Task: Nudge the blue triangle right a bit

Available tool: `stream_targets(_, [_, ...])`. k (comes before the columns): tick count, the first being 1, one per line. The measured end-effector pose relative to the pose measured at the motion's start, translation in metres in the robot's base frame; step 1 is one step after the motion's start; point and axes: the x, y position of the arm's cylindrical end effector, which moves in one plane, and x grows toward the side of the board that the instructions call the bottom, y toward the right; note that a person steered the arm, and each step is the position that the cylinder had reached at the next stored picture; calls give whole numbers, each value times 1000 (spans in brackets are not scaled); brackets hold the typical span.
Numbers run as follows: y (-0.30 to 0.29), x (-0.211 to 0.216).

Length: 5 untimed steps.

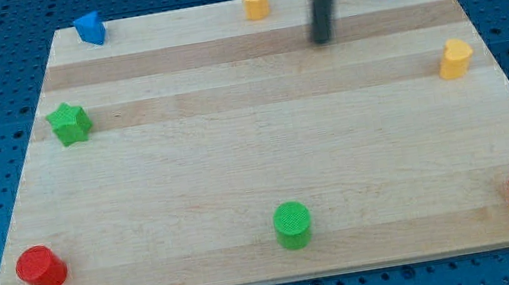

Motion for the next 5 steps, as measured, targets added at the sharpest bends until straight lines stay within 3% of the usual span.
stream_targets(2, [-265, -3])
stream_targets(3, [-344, -17])
stream_targets(4, [-344, -85])
stream_targets(5, [-342, -106])
